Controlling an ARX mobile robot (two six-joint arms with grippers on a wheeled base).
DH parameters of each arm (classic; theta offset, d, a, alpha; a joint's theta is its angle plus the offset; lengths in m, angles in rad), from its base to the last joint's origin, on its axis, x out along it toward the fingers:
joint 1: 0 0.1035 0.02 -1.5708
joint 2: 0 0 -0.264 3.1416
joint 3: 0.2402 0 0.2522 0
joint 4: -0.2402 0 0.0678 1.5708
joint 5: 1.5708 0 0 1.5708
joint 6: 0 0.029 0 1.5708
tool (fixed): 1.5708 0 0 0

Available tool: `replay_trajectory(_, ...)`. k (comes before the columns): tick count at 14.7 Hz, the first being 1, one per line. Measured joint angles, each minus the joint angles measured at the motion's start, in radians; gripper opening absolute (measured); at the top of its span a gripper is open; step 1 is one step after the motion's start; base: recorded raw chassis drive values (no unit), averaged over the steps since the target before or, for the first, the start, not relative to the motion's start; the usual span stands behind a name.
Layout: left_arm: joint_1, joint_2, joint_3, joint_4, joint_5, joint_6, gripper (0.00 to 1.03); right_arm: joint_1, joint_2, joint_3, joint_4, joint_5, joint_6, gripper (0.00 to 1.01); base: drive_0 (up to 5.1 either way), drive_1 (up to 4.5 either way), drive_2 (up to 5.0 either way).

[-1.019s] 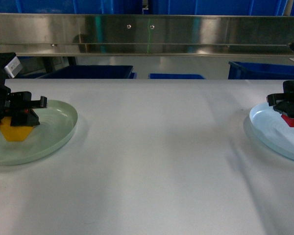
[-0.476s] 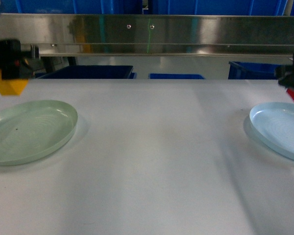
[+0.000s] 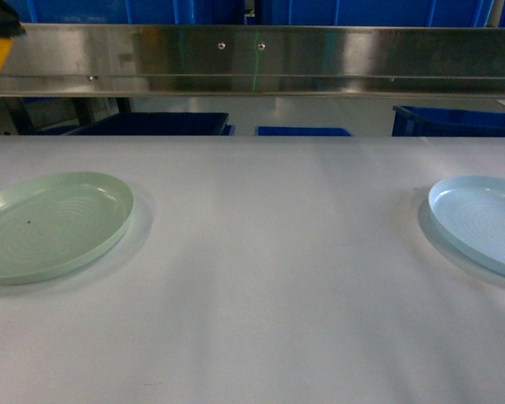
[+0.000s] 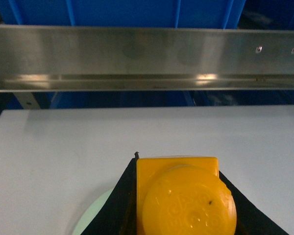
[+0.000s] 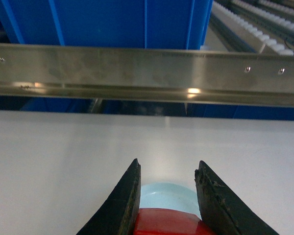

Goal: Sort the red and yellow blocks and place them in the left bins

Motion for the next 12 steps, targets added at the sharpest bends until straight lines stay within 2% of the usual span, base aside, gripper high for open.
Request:
replay_trajectory(6, -0.018, -0.058, 0.016, -0.111, 0.011, -0.047, 0.27, 0.019, -0.103, -0.021, -0.047, -0.011, 0.016, 0.28, 0.0, 0.0, 0.0)
replay_trajectory(12, -0.014, -0.081, 0.023, -0.108, 0.003, -0.064, 0.27, 0.043, -0.101, -0.032, -0.036, 0.019, 0.02, 0.28, 0.0, 0.0, 0.0)
